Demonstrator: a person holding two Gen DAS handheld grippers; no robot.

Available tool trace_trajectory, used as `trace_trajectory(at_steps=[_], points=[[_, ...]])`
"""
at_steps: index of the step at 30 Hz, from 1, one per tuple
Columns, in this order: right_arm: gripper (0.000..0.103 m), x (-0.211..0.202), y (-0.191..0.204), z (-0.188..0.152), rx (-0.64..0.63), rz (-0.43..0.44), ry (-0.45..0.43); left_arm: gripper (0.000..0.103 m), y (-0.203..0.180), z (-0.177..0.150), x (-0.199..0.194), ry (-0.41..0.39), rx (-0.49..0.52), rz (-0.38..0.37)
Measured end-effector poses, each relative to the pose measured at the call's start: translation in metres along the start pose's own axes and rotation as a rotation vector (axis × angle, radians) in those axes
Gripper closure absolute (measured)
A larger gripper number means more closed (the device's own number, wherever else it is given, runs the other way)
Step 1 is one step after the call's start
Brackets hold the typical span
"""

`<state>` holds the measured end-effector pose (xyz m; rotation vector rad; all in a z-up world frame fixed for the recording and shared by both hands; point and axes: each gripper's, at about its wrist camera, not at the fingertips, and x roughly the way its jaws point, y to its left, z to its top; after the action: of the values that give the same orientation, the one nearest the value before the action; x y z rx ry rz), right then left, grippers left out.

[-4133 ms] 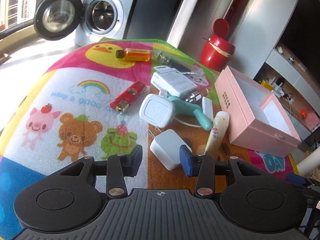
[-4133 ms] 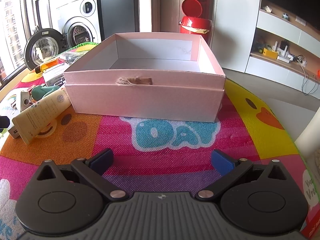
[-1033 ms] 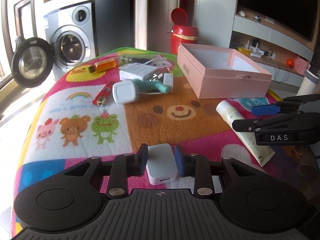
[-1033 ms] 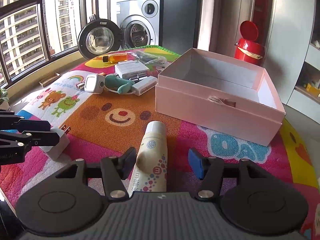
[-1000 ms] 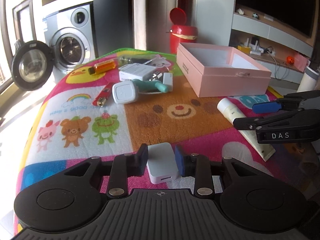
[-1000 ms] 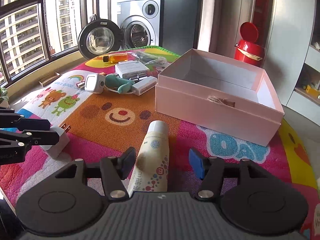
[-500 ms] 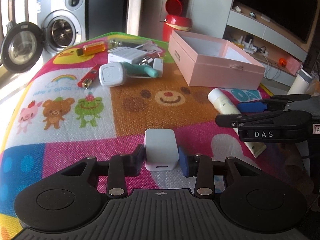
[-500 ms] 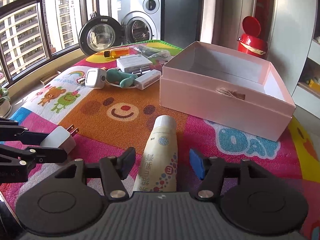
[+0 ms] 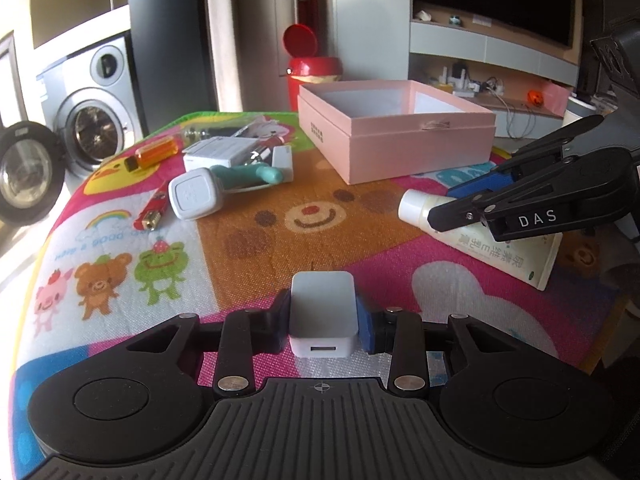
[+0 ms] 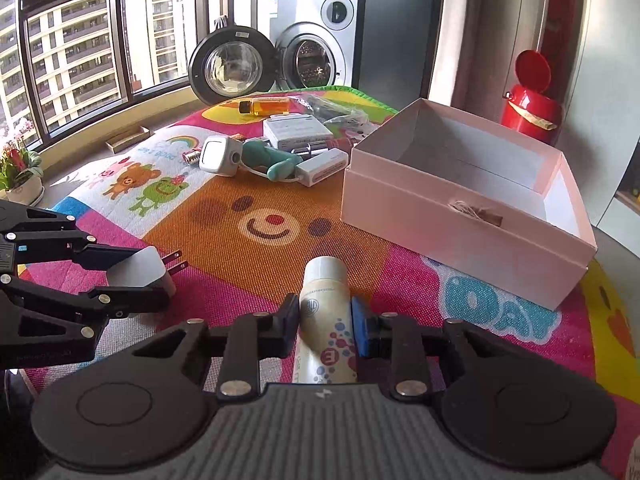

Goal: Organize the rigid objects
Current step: 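Carry the charger in the left tool while the right tool carries the tube toward the pink box, then release the charger from the left tool into the pink box while the right tool drops the tube in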

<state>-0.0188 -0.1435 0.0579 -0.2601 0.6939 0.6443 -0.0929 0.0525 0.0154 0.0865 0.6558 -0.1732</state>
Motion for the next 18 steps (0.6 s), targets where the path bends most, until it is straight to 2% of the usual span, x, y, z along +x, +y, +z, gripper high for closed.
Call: trace_trajectory(at_steps=[1, 3, 6, 8, 10, 12, 14, 18], points=[[0.103, -0.011, -0.005, 0.004, 0.009, -0.007, -0.021, 0.065, 0.0, 0.005, -0.002, -0.018, -0.001, -0.029], [0.103, -0.035, -0.016, 0.019, 0.032, -0.024, -0.096, 0.065, 0.001, 0.024, -0.004, -0.065, -0.008, -0.087], [0.103, -0.061, -0.04, 0.049, 0.091, -0.03, -0.189, 0.066, 0.004, 0.07, -0.005, -0.169, -0.02, -0.149], [0.102, -0.065, -0.053, 0.062, 0.108, -0.043, -0.209, 0.066, 0.006, 0.102, -0.003, -0.245, -0.032, -0.17], [0.101, -0.06, -0.056, 0.063, 0.094, -0.07, -0.185, 0.066, 0.008, 0.12, 0.001, -0.284, -0.045, -0.171], [0.088, -0.048, -0.054, 0.054, 0.067, -0.076, -0.131, 0.066, 0.008, 0.127, 0.006, -0.284, -0.052, -0.174], [0.05, -0.035, -0.051, 0.039, 0.068, -0.053, -0.08, 0.066, 0.006, 0.126, 0.011, -0.262, -0.057, -0.187], [0.048, -0.002, -0.033, 0.01, 0.058, 0.034, 0.032, 0.066, 0.005, 0.113, 0.024, -0.195, -0.064, -0.199]])
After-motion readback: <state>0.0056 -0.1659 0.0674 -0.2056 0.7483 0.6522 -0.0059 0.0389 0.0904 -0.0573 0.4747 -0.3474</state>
